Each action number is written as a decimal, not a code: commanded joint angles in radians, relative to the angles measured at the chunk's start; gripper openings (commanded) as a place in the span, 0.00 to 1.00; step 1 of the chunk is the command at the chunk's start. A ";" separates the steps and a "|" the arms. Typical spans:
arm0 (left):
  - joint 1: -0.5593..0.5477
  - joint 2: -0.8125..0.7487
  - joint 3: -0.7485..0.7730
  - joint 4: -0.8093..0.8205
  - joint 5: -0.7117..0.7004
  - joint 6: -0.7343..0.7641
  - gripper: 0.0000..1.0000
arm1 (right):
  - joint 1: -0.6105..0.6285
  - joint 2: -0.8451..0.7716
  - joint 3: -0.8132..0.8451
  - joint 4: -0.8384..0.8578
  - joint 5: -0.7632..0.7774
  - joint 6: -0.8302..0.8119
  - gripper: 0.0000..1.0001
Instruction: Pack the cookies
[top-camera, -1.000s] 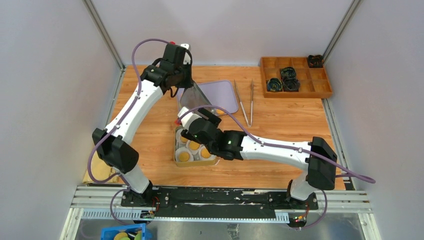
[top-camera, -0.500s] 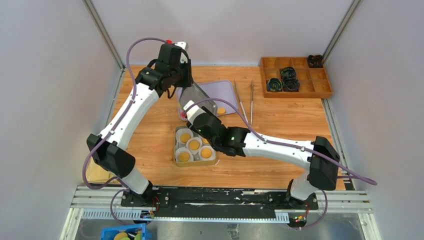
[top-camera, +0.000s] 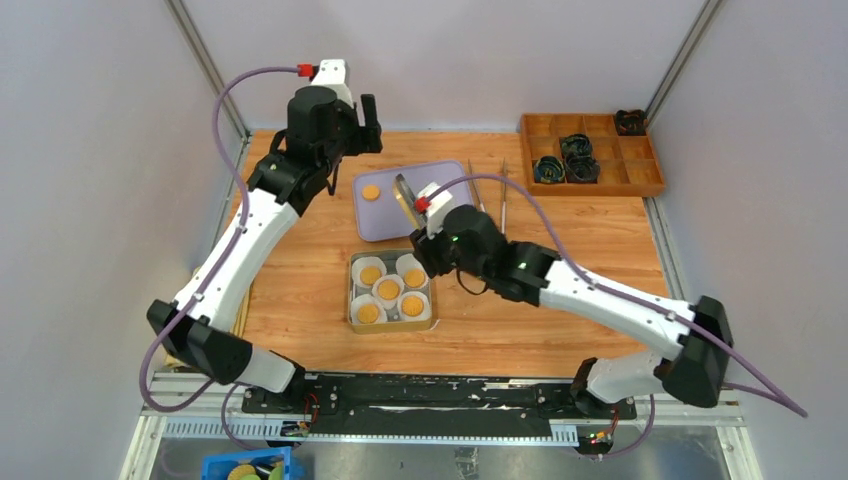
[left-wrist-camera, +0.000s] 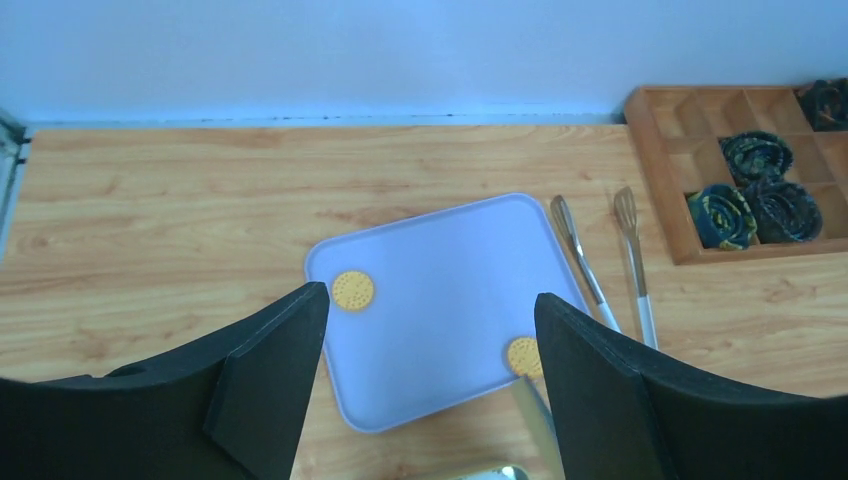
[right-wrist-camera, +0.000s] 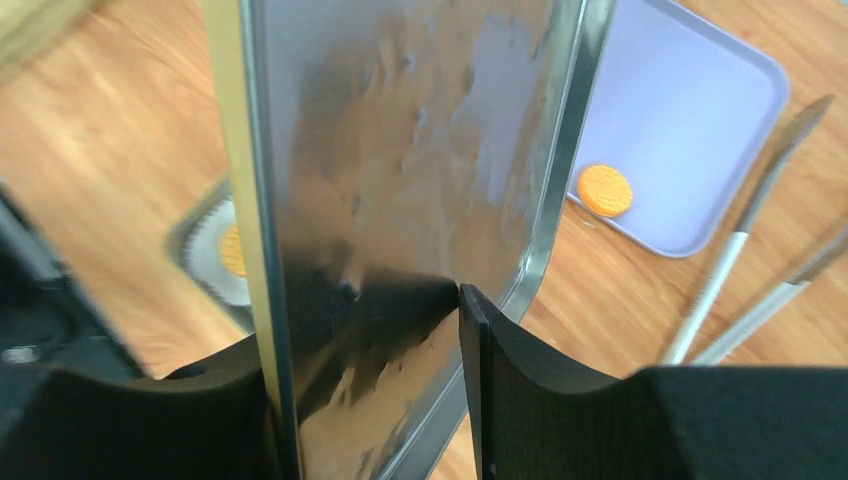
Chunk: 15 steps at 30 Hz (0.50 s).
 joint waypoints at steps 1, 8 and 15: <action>-0.007 -0.119 -0.167 0.107 -0.091 0.018 0.81 | -0.145 -0.162 -0.026 0.044 -0.413 0.211 0.00; -0.007 -0.306 -0.450 0.148 -0.069 -0.049 0.78 | -0.352 -0.215 -0.153 0.351 -0.913 0.625 0.00; -0.009 -0.449 -0.589 0.101 -0.081 -0.095 0.77 | -0.378 -0.124 -0.434 1.116 -1.046 1.191 0.00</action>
